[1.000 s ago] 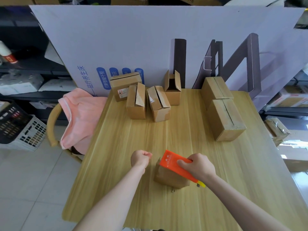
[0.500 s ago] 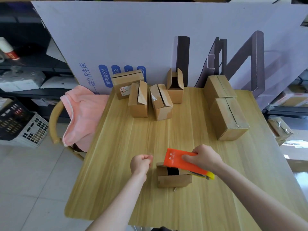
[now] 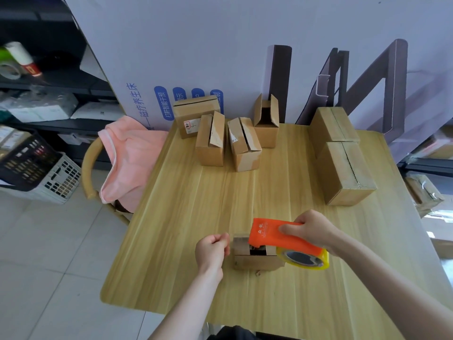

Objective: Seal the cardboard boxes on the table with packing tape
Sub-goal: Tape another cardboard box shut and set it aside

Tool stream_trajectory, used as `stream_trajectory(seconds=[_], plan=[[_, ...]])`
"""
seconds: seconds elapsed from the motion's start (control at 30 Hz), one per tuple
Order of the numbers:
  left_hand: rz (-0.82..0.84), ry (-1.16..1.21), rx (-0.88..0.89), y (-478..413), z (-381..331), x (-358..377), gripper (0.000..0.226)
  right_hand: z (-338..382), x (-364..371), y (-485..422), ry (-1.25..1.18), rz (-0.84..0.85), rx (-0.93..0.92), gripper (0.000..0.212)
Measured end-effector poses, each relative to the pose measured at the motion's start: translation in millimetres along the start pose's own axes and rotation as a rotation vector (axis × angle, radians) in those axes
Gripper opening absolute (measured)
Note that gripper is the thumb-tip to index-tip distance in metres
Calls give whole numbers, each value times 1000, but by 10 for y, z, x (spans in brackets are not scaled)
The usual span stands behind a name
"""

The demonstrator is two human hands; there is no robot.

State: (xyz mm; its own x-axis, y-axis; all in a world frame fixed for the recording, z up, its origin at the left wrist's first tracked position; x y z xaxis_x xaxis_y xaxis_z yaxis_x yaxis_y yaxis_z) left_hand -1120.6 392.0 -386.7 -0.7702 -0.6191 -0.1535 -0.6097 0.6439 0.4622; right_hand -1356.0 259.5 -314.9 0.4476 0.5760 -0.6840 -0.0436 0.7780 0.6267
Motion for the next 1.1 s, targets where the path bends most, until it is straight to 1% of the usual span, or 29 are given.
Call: stream_trajectory(seconds=[0.07,0.17,0.3,0.47,0.53,0.6,0.67,0.77,0.97,1.1], plan=[[0,-22,5,9,18,9,17,-56,80,-25,48,15,-2,50],[-27,-39,-1,17,70,19,16,-98,235,-75,129,-19,-36,47],[-67,-62,-2,12,128,22,13,-116,303,-130,155,-72,-47,44],[-120,-88,-1,10,151,46,17,-82,305,-149,191,-75,-52,42],[-142,-113,38,29,120,45,19,-86,311,-152,193,-80,-51,41],[-139,-155,121,54,58,47,21,-112,308,-152,178,-79,-54,41],[-123,-169,192,78,-11,59,21,-159,284,-155,124,-65,-59,40],[-110,-160,239,91,-90,73,20,-202,230,-145,47,-37,-67,38],[-144,-86,199,86,-103,57,19,-88,156,-163,67,-50,-72,40],[-152,-58,162,46,-55,42,15,-29,174,-251,66,-6,-13,51]])
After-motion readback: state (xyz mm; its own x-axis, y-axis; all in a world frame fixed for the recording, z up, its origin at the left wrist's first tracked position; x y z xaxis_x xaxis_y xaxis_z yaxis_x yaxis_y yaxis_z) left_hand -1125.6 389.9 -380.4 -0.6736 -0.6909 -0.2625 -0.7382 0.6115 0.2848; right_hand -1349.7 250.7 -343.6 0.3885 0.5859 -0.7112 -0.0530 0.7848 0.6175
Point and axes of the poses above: each hand's wrist, its own y-axis away from the middle knuckle, its own x-axis out of the palm, z = x × y, the point moved 6 cm from there along -y, towards the middle knuckle, and after that the axes turned 11 degrees about x, right-handed, at the moved point
